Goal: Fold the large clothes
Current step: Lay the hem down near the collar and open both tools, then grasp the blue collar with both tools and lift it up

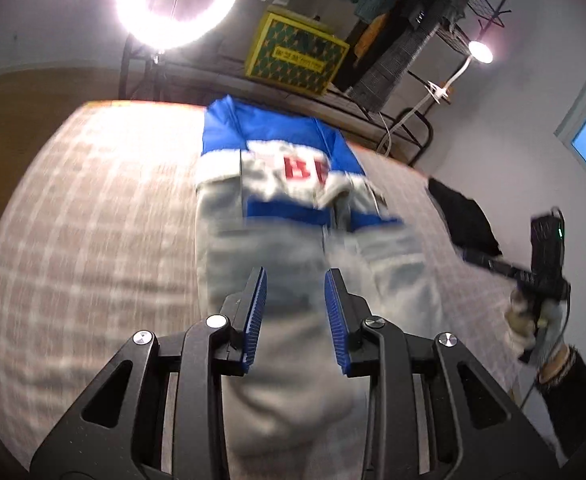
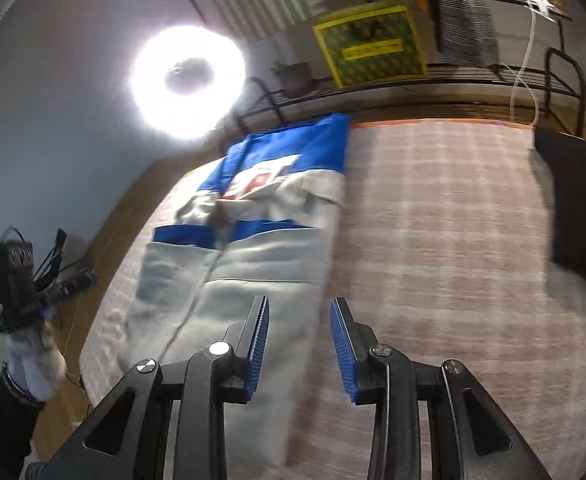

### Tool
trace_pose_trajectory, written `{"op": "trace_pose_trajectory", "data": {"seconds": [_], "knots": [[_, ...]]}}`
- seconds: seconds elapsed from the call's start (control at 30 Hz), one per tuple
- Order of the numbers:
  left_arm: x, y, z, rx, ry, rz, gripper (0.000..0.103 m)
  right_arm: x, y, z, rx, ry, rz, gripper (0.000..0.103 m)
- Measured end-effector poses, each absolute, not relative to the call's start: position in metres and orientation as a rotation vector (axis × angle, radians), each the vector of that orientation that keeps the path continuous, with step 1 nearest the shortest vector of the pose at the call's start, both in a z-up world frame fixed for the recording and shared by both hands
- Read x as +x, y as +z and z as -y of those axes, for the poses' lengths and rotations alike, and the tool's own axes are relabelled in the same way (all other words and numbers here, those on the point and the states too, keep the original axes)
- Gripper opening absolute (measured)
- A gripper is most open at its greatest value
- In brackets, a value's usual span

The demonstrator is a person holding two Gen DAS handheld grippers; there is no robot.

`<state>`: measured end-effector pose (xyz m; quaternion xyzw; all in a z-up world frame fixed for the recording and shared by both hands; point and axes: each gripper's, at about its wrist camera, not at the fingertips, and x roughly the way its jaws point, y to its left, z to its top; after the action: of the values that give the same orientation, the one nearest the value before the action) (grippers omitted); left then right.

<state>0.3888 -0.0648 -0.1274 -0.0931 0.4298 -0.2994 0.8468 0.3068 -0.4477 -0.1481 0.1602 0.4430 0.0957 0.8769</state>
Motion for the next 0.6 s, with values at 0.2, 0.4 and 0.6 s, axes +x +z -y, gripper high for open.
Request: {"op": "trace_pose_trajectory", "data": {"seconds": [0.2, 0.4, 0.6], "knots": [[0.463, -0.110, 0.067, -0.270, -0.604, -0.849, 0.040, 0.341, -0.136, 0.459, 0.340, 0.219, -0.878, 0.042], [0.540, -0.130, 0.085, -0.320, -0.626, -0.925, 0.041, 0.395, -0.133, 0.462, 0.301, 0.230, -0.862, 0.046], [0.611, -0.185, 0.096, -0.371, -0.579, -1.007, 0.055, 0.474, -0.166, 0.470, 0.362, 0.252, -0.897, 0.053]]}}
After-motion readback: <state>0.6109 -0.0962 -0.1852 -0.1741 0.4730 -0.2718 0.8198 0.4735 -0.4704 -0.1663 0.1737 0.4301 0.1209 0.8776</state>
